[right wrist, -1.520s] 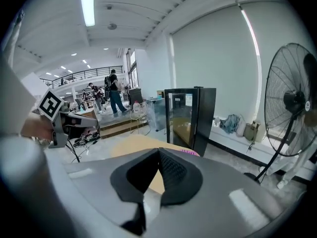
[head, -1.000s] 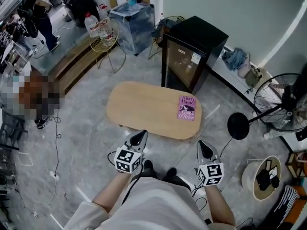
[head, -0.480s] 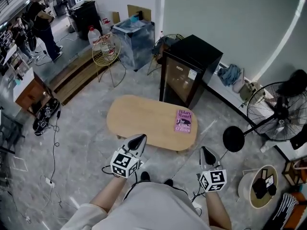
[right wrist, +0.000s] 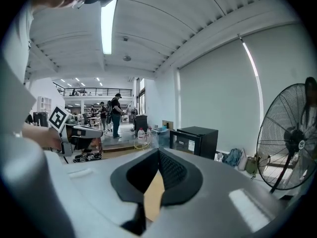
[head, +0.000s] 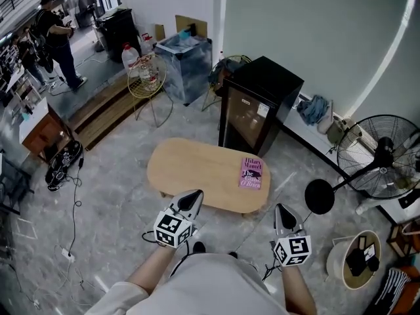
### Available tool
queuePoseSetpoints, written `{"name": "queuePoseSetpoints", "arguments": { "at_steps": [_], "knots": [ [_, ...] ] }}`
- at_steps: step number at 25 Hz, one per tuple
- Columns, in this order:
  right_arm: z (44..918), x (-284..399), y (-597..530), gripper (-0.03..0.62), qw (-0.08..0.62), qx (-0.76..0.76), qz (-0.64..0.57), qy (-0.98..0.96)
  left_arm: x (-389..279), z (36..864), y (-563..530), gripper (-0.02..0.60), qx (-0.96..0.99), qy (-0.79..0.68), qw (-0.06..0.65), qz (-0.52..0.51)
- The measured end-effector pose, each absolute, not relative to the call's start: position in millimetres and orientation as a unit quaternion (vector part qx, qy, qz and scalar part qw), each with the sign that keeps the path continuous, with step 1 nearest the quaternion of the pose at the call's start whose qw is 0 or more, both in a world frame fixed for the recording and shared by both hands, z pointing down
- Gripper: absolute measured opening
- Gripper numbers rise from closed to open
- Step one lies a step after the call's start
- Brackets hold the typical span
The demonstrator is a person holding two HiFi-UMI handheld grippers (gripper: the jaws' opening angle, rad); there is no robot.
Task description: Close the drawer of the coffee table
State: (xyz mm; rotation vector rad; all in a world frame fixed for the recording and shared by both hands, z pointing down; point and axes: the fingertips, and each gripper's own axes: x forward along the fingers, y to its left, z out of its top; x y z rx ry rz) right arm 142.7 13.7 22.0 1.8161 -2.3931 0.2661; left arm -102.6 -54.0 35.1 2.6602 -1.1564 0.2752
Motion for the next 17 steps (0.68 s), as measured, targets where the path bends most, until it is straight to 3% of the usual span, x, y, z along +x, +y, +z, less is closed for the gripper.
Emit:
{"name": "queuePoseSetpoints", "arguments": {
  "at_steps": [17],
  "knots": [
    [20.5, 142.1, 12.9, 0.011, 0.060, 0.610, 0.089, -0.785, -109.6, 33.1, -59.2, 0.008, 0.907, -0.393, 0.126, 0.080]
  ]
}}
